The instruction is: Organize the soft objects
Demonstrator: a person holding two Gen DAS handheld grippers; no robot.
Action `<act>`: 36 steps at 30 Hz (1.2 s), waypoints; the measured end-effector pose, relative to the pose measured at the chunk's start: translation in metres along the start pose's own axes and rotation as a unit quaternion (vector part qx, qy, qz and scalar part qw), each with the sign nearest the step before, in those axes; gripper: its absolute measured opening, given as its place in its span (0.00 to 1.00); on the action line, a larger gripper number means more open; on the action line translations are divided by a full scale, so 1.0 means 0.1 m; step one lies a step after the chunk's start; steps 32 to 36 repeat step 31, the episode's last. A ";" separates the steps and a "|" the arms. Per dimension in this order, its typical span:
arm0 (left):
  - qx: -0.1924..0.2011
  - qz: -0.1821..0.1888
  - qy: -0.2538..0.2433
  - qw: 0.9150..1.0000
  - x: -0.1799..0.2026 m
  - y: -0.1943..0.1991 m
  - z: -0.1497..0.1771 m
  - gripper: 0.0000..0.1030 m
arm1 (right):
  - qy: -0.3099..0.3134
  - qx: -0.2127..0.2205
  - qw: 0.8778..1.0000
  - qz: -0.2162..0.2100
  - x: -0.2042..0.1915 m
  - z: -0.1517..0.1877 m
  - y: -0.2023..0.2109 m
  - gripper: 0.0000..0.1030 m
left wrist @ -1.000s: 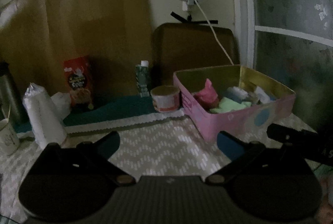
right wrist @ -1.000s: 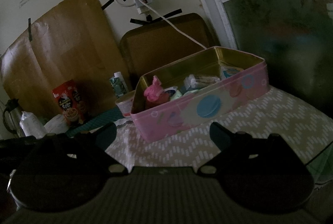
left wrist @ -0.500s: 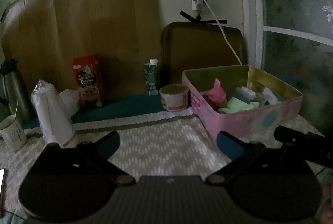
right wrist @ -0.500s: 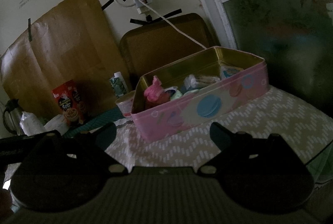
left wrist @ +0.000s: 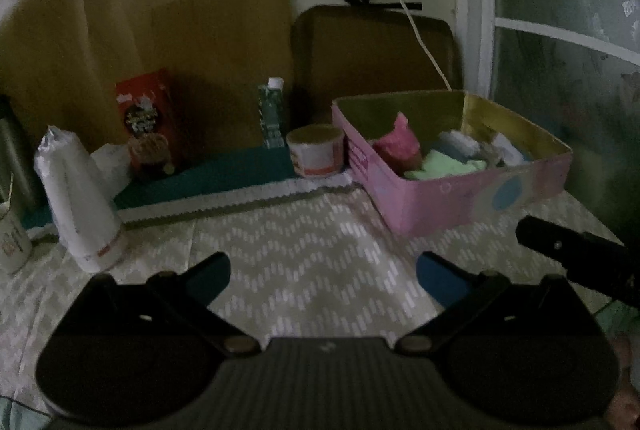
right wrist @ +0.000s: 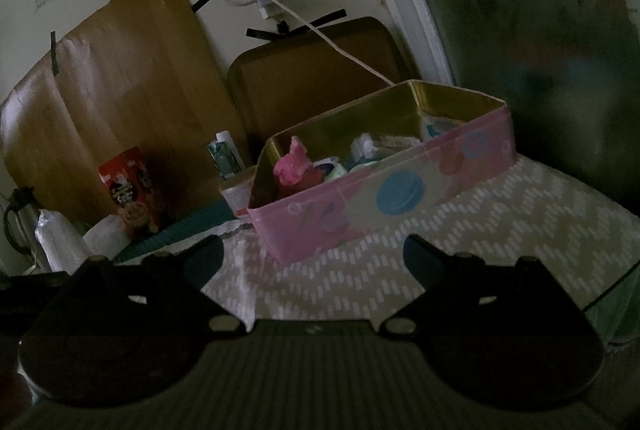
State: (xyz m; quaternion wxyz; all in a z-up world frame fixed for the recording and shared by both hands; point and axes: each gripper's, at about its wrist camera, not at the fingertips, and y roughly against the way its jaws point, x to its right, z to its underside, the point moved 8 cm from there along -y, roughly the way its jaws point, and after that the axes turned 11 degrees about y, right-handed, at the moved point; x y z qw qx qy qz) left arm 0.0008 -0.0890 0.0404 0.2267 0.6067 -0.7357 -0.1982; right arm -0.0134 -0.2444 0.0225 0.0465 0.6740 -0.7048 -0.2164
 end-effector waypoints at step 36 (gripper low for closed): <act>0.002 0.020 -0.010 1.000 0.06 -0.05 0.06 1.00 | -0.002 -0.005 1.000 0.011 0.04 0.07 -0.01 0.95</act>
